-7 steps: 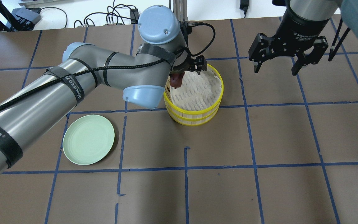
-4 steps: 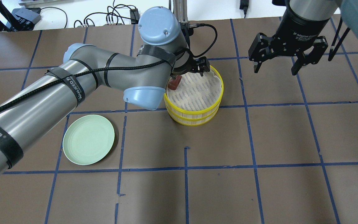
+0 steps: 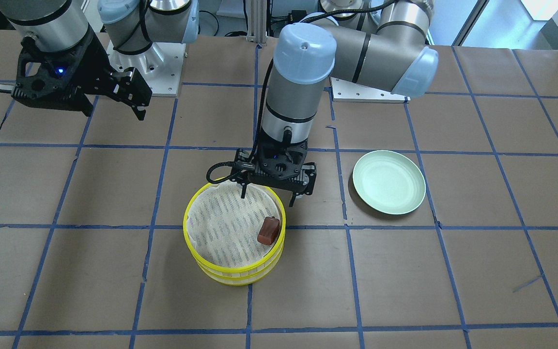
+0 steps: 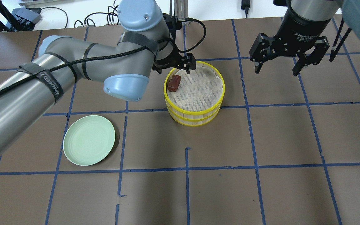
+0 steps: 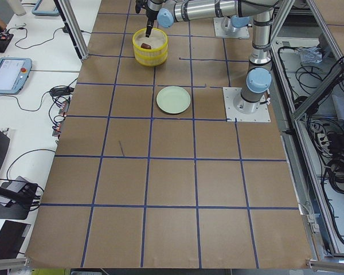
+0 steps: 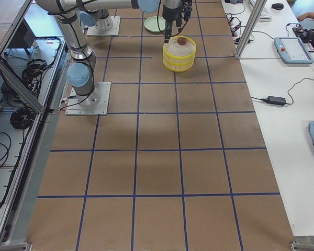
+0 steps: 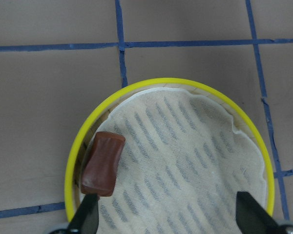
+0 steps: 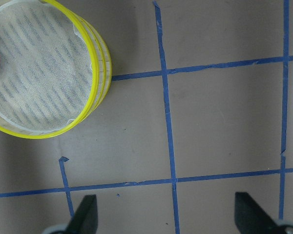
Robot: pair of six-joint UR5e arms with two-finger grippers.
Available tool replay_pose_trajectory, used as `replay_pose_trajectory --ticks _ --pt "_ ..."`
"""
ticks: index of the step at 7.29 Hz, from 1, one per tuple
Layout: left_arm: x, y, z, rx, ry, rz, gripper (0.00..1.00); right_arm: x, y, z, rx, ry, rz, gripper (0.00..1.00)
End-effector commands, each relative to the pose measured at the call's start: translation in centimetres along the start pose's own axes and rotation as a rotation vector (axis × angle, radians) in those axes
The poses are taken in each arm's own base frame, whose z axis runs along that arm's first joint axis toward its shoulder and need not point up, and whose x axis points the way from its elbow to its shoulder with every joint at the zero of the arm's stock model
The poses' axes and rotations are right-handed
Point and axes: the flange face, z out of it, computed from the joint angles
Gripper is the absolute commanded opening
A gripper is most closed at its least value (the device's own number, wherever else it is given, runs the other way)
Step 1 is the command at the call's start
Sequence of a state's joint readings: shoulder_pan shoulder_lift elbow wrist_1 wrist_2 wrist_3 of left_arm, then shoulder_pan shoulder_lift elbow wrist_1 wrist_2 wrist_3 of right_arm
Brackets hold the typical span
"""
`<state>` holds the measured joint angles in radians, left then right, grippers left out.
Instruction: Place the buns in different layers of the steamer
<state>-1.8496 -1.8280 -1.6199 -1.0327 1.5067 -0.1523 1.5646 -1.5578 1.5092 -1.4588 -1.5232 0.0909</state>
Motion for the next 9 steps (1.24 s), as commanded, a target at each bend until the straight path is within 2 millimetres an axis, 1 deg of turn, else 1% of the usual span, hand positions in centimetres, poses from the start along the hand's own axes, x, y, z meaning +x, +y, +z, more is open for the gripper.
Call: replay_pose_trajectory --ticks 1,2,3,4,5,6,9 --pt "-9.4 2.5 -8.3 -0.184 -0.037 0.013 1.00 0.0 0.0 -0.1 0.001 0.001 0.000 1.00" --pt "-12.8 4.8 -13.6 -0.257 -0.044 -0.032 1.00 0.1 -0.1 0.0 0.000 0.011 -0.016 1.00" --pt "-14.2 7.4 -17.3 -0.274 -0.044 -0.055 1.00 0.2 -0.2 -0.5 0.008 0.021 -0.027 1.00" --pt "-14.3 8.4 -17.9 -0.269 -0.051 -0.059 1.00 0.8 -0.3 -1.1 0.014 0.038 -0.042 1.00" --pt "-14.4 8.6 -16.5 -0.304 -0.050 -0.064 1.00 0.9 0.2 -2.3 0.003 0.041 -0.051 1.00" --pt "-14.5 9.2 -16.1 -0.307 -0.061 -0.058 1.00 0.4 0.6 -2.8 -0.001 0.045 -0.060 1.00" --pt "-15.0 9.2 -16.2 -0.304 -0.062 -0.063 1.00 0.3 0.6 -2.7 -0.002 0.028 -0.054 1.00"
